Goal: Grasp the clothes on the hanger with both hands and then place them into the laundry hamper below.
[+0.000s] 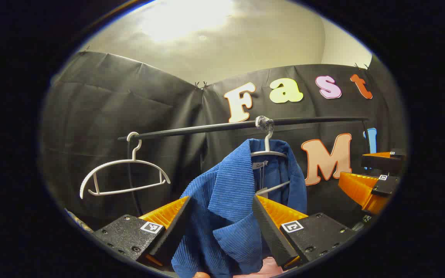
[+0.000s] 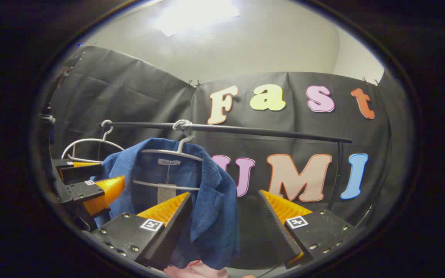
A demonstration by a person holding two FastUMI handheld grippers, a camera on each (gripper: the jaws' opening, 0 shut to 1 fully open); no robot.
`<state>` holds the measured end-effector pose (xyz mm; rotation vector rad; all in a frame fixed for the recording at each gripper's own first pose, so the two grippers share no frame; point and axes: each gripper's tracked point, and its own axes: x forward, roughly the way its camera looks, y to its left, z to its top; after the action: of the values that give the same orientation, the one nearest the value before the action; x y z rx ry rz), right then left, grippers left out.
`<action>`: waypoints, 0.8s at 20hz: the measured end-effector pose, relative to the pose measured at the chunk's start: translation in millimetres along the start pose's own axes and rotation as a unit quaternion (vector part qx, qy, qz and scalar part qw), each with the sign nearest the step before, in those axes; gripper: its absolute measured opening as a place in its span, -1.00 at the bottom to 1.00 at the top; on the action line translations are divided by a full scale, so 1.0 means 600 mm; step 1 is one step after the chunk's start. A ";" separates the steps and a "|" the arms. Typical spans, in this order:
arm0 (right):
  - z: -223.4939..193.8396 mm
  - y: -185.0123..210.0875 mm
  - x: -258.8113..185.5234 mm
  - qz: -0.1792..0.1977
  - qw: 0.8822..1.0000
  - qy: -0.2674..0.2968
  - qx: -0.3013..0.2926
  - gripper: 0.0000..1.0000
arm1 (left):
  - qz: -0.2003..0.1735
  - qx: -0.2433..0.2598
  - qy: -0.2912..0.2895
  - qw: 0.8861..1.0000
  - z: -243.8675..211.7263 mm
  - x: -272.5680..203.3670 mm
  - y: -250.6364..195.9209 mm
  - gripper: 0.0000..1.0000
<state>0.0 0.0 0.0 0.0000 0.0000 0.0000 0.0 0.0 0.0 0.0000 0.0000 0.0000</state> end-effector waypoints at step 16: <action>-0.016 0.036 0.043 0.045 0.999 0.005 0.005 0.93 | -0.016 -0.001 0.011 1.000 -0.007 0.025 -0.034 0.89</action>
<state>26.1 21.8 -9.7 0.0094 0.0107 0.0896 15.3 -20.3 -4.2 -0.0023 0.0218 -0.0327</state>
